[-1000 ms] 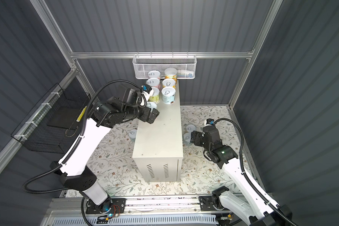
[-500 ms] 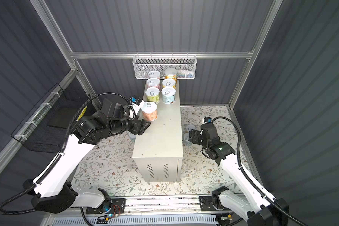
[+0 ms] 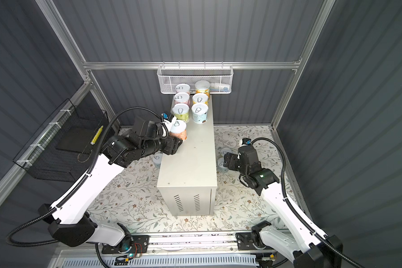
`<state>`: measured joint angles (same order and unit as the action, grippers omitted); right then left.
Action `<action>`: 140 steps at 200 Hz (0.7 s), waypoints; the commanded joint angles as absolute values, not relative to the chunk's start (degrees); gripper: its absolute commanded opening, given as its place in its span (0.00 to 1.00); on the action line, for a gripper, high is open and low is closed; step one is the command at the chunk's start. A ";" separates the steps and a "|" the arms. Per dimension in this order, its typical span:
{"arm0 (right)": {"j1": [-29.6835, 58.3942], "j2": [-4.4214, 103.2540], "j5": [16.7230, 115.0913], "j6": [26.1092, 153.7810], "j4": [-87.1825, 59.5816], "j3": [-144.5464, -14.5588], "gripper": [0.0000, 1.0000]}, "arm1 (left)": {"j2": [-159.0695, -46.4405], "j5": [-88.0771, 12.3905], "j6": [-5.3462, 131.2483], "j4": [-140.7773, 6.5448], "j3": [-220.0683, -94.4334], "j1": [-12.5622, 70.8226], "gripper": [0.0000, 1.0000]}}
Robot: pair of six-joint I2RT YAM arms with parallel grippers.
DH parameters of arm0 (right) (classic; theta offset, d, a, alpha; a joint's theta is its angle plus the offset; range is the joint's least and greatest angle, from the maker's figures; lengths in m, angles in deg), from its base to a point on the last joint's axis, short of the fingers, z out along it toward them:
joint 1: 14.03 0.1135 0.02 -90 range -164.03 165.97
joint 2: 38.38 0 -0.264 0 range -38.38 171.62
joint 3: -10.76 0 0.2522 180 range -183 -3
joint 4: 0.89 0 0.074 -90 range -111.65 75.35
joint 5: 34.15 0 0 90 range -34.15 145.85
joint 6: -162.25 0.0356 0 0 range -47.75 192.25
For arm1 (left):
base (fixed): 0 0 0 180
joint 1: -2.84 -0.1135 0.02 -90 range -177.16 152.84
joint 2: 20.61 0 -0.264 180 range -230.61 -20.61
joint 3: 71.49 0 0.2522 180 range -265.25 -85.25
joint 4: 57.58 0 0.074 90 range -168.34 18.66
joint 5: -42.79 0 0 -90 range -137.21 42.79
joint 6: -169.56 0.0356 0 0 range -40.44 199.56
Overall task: Place and organize the canned foods onto the counter
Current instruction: 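Lower the orange-labeled can onto the cabinet top beside the green can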
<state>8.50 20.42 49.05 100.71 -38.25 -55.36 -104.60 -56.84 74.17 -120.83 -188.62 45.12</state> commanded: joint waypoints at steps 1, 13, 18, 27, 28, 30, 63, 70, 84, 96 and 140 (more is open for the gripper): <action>8.30 21.07 49.15 100.32 -37.68 -57.20 0.88 | -105.68 -59.17 73.75 -120.16 -188.79 44.80 0.68; 8.25 21.29 49.18 100.28 -37.59 -57.40 0.87 | -106.15 -59.74 73.76 -119.94 -189.01 44.60 0.68; 8.31 21.42 49.24 100.33 -37.51 -57.40 0.87 | -106.28 -59.78 73.76 -119.98 -189.21 44.45 0.67; 8.30 21.55 49.18 100.36 -37.41 -57.58 0.87 | -106.55 -59.78 73.76 -119.97 -189.38 44.03 0.67; 8.30 21.55 49.22 100.32 -37.41 -57.58 0.88 | -106.56 -59.78 73.76 -119.95 -189.44 43.96 0.67; 8.30 21.60 49.16 100.36 -37.41 -57.58 0.88 | -106.57 -59.85 73.76 -119.94 -189.50 43.86 0.67; 8.28 21.67 48.93 100.33 -37.42 -57.58 0.87 | -106.96 -58.96 74.19 -120.06 -190.05 42.48 0.67; 8.25 21.56 48.90 100.29 -37.34 -57.42 0.87 | -107.01 -58.93 74.19 -120.19 -190.19 42.39 0.67; 8.29 21.60 48.82 100.25 -37.37 -57.32 0.87 | -107.28 -58.84 74.59 -120.20 -190.43 42.39 0.68; 8.27 21.56 48.66 100.26 -37.46 -57.24 0.87 | -107.36 -58.60 74.84 -120.46 -190.72 42.39 0.70; 8.27 21.90 48.56 100.27 -37.24 -57.05 0.88 | -106.42 -55.70 76.42 -119.15 -189.22 42.39 0.72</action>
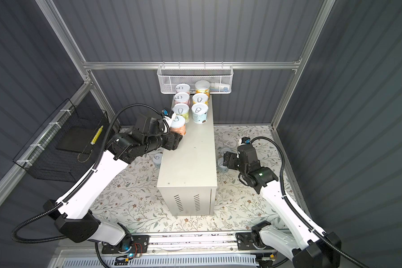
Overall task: Place and organize the canned foods onto the counter
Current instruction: 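Lower the orange-labeled can onto the cabinet top beside the green can, then open the left gripper to release the orange-labeled can and draw back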
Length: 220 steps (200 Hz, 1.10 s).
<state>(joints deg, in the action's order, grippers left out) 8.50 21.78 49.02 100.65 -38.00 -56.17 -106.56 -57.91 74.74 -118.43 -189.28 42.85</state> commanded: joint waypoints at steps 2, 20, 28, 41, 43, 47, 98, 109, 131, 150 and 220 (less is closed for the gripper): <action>8.29 21.95 48.56 100.24 -37.24 -57.05 0.88 | -106.42 -55.60 76.47 -119.11 -189.18 42.35 0.73; 8.25 22.08 48.82 100.32 -37.26 -56.96 0.88 | -106.12 -54.07 76.66 -118.35 -188.65 42.39 0.72; 8.29 22.08 48.91 100.37 -37.24 -56.96 0.88 | -105.95 -53.89 76.57 -118.01 -188.52 42.39 0.72; 8.27 22.00 48.85 100.38 -37.24 -56.88 0.88 | -106.18 -53.60 76.66 -117.86 -188.77 42.39 0.72; 8.27 22.02 48.83 100.37 -37.24 -56.88 0.88 | -106.25 -53.67 76.59 -117.90 -188.96 42.35 0.72; 8.29 22.06 48.88 100.33 -37.28 -56.88 0.88 | -106.42 -53.73 76.64 -118.06 -189.20 42.34 0.72; 8.29 21.91 48.26 100.03 -37.24 -56.36 0.88 | -107.02 -53.48 76.72 -118.88 -189.78 42.39 0.75; 8.25 22.16 47.95 99.97 -37.24 -56.26 0.88 | -106.37 -53.22 76.89 -118.88 -189.14 42.39 0.83; 8.27 22.74 48.05 99.43 -37.33 -56.36 0.89 | -102.69 -52.20 77.37 -119.06 -185.95 42.39 1.00; 8.26 22.92 47.76 98.81 -37.37 -56.20 0.91 | -98.24 -50.62 77.09 -120.19 -182.14 42.39 1.00; 8.27 25.13 46.24 99.86 -37.84 -53.38 0.94 | -83.98 -54.43 71.90 -126.67 -175.15 42.39 0.99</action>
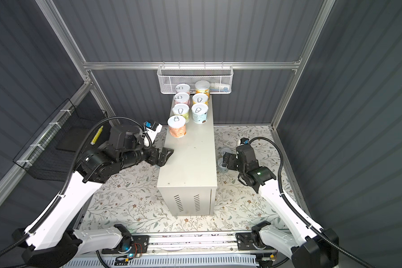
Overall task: Place and organize the canned foods onto the counter
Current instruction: 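Open the left gripper to release the orange-labeled can and draw back, then lower the left gripper toward a floor can while the right gripper descends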
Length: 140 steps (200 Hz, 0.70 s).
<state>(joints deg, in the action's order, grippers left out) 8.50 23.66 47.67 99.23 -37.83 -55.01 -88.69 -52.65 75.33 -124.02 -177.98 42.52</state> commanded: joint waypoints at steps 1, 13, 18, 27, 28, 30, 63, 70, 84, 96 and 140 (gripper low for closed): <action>8.24 25.19 46.17 99.94 -37.89 -53.33 0.94 | -83.72 -54.56 71.77 -126.56 -174.94 42.39 1.00; 8.28 25.38 45.53 100.99 -38.66 -52.99 0.93 | -81.07 -58.06 69.09 -125.80 -173.23 42.39 1.00; 8.29 25.40 45.67 101.32 -38.54 -52.70 0.93 | -80.24 -59.66 68.14 -125.62 -172.65 42.39 1.00; 8.29 25.38 45.88 101.62 -37.88 -51.83 0.93 | -79.07 -63.50 66.26 -125.13 -171.26 42.38 0.99; 8.25 25.36 45.99 101.65 -37.82 -51.72 0.93 | -78.93 -64.10 65.92 -125.13 -171.10 42.39 0.99; 8.28 25.41 46.07 101.64 -37.60 -51.48 0.93 | -78.72 -65.19 65.34 -125.06 -170.74 42.39 1.00; 8.27 25.12 45.89 101.25 -35.38 -49.98 0.94 | -77.51 -76.80 60.82 -123.34 -162.83 41.38 0.99; 8.27 25.05 45.39 101.01 -35.52 -50.15 0.95 | -77.16 -76.12 60.53 -121.78 -161.08 39.77 0.99; 8.28 25.13 44.36 100.39 -35.89 -50.53 0.95 | -76.60 -70.63 60.66 -117.95 -157.61 33.96 0.99; 8.20 25.12 43.97 100.11 -35.86 -50.57 0.95 | -76.87 -65.80 60.53 -115.07 -154.87 28.34 0.99; 8.03 25.36 44.32 99.15 -32.97 -50.48 0.97 | -81.28 -56.95 59.41 -100.14 -144.57 18.68 0.99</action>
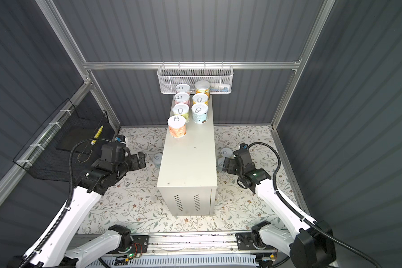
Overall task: Place and organize the canned foods onto the counter
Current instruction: 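Lower the left gripper toward a floor can while the right gripper descends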
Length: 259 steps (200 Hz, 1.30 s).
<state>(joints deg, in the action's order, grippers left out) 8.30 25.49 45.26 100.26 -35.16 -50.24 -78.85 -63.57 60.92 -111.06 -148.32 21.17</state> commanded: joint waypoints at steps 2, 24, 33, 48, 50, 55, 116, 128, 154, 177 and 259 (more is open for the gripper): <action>7.99 25.41 44.34 98.99 -32.83 -50.57 0.97 | -81.62 -56.72 59.43 -99.43 -144.13 18.49 0.99; 8.03 29.38 44.97 98.45 -31.99 -51.96 0.98 | -84.18 -55.83 58.91 -92.11 -140.65 16.57 0.99; 8.03 31.01 45.43 98.15 -31.78 -52.83 0.98 | -85.18 -57.11 58.45 -90.71 -140.30 16.24 0.99; 8.03 33.69 46.27 97.85 -31.07 -53.92 0.98 | -86.16 -58.97 57.95 -87.10 -138.78 16.25 0.99; 8.03 33.97 46.27 97.87 -30.91 -54.01 0.98 | -86.24 -59.14 57.94 -86.55 -138.45 16.21 0.99; 7.96 34.79 46.35 97.93 -30.81 -54.29 0.98 | -86.51 -59.54 57.78 -85.27 -137.88 16.21 0.99; 8.02 43.68 45.01 96.06 -20.60 -51.46 0.97 | -89.67 -57.67 58.81 -78.16 -135.22 16.27 0.98; 8.01 45.69 45.24 96.37 -18.93 -51.34 0.97 | -89.87 -57.52 58.83 -77.56 -135.14 16.21 0.98; 8.36 49.96 44.44 97.09 -16.29 -51.55 0.97 | -90.00 -57.17 59.08 -77.72 -135.85 16.21 0.98; 8.46 53.86 43.95 97.12 -15.35 -52.42 0.97 | -89.15 -57.21 58.90 -77.49 -135.71 16.25 0.98; 8.42 60.03 41.87 97.86 -15.61 -53.89 0.97 | -90.13 -56.61 58.44 -77.77 -135.89 16.22 0.98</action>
<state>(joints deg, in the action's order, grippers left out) 8.45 59.30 44.50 97.52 -14.38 -52.65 -89.87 -57.43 58.72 -78.52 -135.62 16.51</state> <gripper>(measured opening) 0.969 0.978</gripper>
